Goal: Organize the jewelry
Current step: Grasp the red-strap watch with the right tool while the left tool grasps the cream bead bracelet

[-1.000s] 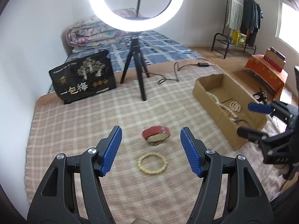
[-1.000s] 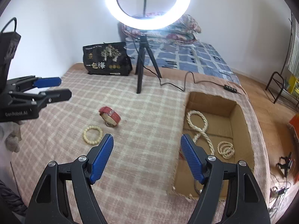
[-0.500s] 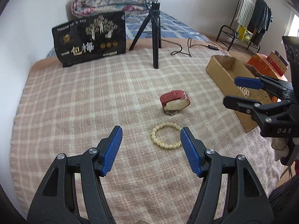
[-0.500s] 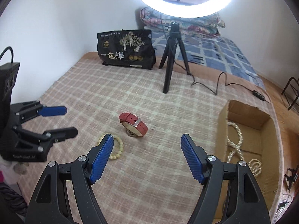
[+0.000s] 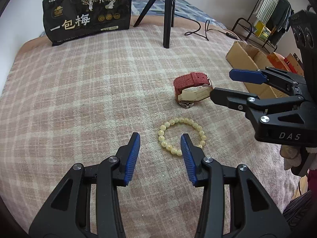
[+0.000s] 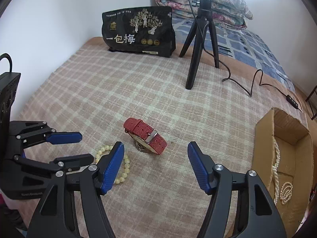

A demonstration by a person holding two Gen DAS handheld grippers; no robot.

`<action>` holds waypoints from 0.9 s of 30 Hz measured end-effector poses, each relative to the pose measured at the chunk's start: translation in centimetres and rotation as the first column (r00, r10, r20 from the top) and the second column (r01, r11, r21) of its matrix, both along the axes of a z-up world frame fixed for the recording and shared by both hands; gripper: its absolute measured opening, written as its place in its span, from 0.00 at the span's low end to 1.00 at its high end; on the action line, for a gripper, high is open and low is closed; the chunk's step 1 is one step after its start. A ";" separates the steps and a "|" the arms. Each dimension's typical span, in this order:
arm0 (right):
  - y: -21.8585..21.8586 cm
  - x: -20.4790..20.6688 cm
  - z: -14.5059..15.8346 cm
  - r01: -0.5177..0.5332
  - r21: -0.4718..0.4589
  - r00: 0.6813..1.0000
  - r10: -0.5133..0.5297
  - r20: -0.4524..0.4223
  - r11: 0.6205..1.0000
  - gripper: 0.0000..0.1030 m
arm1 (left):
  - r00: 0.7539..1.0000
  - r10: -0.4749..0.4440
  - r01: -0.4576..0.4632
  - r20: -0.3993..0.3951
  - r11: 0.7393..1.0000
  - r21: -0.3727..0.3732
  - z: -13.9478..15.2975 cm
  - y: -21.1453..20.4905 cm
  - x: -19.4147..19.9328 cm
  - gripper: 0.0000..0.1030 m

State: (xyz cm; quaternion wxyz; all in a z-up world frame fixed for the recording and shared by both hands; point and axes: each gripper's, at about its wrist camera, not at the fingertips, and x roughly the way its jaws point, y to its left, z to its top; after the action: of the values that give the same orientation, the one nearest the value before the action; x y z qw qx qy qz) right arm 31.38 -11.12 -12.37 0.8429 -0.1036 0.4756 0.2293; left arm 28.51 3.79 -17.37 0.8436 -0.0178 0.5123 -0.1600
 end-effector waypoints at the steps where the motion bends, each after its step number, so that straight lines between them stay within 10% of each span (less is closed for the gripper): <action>1: 0.1 0.1 -0.2 -0.002 -0.004 1.000 0.002 -0.002 1.000 0.64 | 1.000 -0.001 0.001 -0.004 1.000 0.002 -0.3 -0.2 0.2 0.42; 16: 0.7 2.1 -2.7 0.007 -0.030 1.000 -0.008 -0.028 1.000 0.52 | 1.000 -0.014 0.015 -0.025 0.999 0.031 -2.6 -1.3 1.8 0.34; 27: 0.4 2.8 -3.1 0.024 -0.004 0.998 -0.024 -0.051 1.000 0.18 | 0.999 -0.025 0.023 0.026 0.997 0.076 -2.9 -2.3 1.8 0.08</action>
State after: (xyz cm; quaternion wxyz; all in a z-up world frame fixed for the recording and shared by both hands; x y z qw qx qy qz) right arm 34.14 -10.76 -15.52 0.8331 -0.0933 0.4984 0.2211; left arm 30.34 1.52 -20.27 0.8485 0.0225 0.5068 -0.1508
